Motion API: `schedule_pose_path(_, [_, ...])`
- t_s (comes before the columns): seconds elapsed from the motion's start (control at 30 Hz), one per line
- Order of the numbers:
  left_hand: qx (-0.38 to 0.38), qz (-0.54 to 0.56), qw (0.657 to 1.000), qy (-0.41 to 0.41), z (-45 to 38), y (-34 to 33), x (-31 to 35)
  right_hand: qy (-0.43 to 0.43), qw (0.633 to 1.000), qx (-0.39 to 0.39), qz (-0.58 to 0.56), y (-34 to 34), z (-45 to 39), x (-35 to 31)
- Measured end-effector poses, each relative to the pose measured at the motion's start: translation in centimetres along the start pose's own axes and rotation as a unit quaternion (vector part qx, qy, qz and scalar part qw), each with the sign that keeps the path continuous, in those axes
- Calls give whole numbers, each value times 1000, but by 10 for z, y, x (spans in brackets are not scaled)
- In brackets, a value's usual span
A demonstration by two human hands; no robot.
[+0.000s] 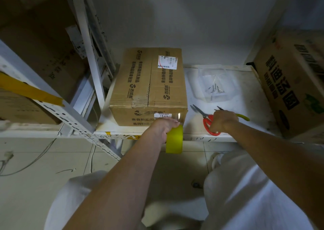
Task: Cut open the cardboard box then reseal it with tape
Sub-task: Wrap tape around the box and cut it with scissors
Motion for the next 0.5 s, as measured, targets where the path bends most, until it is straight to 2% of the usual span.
schedule_pose_path(0.1, [-1,-4,1000,3,1,0,0,53,990,-93,-96,6,-1,16])
schedule_pose_path(0.17, [1,-1,1000,5,2,0,-1,101,985,-101,-97,12,-1,29])
schedule_pose_path(0.23, [0,-4,1000,3,2,0,-1,145,969,-137,-147,17,2,39])
schedule_pose_path(0.33, [0,-3,1000,1,1,0,-2,174,931,-237,-214,21,7,49])
schedule_pose_path(0.43, [3,-6,1000,-4,3,1,-2,189,919,-282,-198,26,14,52])
schedule_pose_path(0.5, [4,-14,1000,-3,4,2,-2,192,898,-321,-234,26,18,49])
Point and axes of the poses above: each hand's wrist, its own z-axis away from the middle knuckle, its own y-axis out of the back of the hand, x = y × z, the point moved 1 cm from there along -z, towards the middle knuckle, and after that the axes turned 13 degrees about z, right-handed, at the moved point
